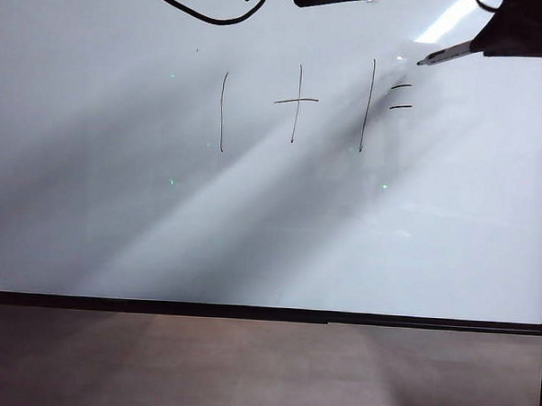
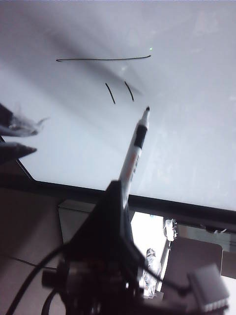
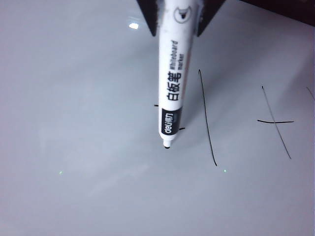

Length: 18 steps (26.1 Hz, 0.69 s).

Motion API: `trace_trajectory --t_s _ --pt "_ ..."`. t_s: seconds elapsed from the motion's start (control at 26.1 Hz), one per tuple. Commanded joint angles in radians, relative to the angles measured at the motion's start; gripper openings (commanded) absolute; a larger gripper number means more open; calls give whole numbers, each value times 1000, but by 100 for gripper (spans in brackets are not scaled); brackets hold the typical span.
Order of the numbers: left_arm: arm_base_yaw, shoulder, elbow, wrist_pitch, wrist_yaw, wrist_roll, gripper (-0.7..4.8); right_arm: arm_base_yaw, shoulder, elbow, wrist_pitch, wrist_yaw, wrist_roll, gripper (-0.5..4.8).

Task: Reach to the right to find the marker pen, pick it up, and write the answer to the math problem on the whiteboard.

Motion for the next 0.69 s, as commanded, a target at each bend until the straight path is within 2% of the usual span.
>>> trace_trajectory --t_s 0.04,0.69 --pt "-1 -4 5 12 3 -3 27 0 18 32 32 -4 -8 -6" --pt "-2 -5 5 10 5 -3 27 -4 21 33 50 52 -10 -6"
